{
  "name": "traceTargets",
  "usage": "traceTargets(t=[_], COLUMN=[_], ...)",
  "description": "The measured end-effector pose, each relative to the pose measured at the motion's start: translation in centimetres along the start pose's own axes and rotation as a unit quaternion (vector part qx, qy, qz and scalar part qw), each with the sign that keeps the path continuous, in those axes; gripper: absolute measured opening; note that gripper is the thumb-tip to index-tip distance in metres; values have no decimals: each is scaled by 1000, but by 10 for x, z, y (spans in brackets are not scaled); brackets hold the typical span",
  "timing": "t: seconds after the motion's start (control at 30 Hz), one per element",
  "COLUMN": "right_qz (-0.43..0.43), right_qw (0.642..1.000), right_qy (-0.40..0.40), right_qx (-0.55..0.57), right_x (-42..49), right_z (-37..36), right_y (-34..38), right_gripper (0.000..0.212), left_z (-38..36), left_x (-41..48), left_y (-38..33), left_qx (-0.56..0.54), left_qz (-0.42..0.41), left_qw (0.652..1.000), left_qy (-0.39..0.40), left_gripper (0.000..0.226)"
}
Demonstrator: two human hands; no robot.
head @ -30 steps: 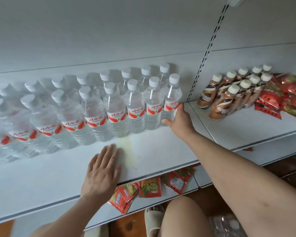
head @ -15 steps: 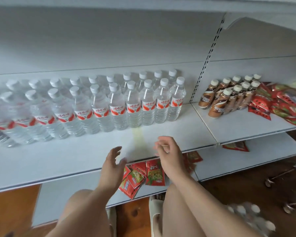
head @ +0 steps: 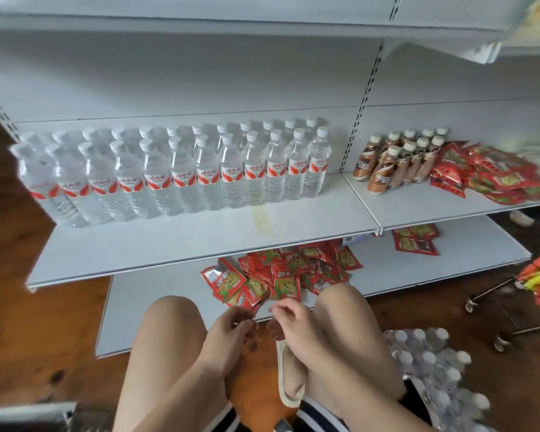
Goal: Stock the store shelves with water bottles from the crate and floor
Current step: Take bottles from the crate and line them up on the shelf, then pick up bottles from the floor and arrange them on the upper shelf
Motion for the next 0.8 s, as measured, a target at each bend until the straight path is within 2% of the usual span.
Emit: traceTargets(t=[0.17, 0.4, 0.53, 0.7, 0.8], right_qz=[32, 58, 14, 11, -6], right_qw=[999, 998, 995, 981, 967], right_qy=[-2, -29, -90, -189, -249], right_qx=[-16, -19, -48, 31, 47], right_x=[-15, -23, -33, -65, -101], right_z=[4, 30, 67, 121, 148], right_y=[15, 12, -24, -47, -63], right_gripper=[12, 16, 13, 15, 15], left_z=[5, -13, -55, -131, -178], left_x=[-8, -4, 4, 7, -3], left_y=[-2, -11, -14, -35, -49], left_qx=[40, -2, 27, 49, 87], left_qz=[-12, -12, -23, -54, -88], left_qw=[999, 1000, 998, 987, 968], left_qy=[-13, -1, 58, 145, 218], left_gripper=[14, 15, 16, 14, 12])
Point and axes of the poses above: each hand's wrist, its own x-axis towards the middle knuckle, its own z-axis out of the back of the hand, y = z × x, the point moved 7 cm from there along x, towards the middle knuckle
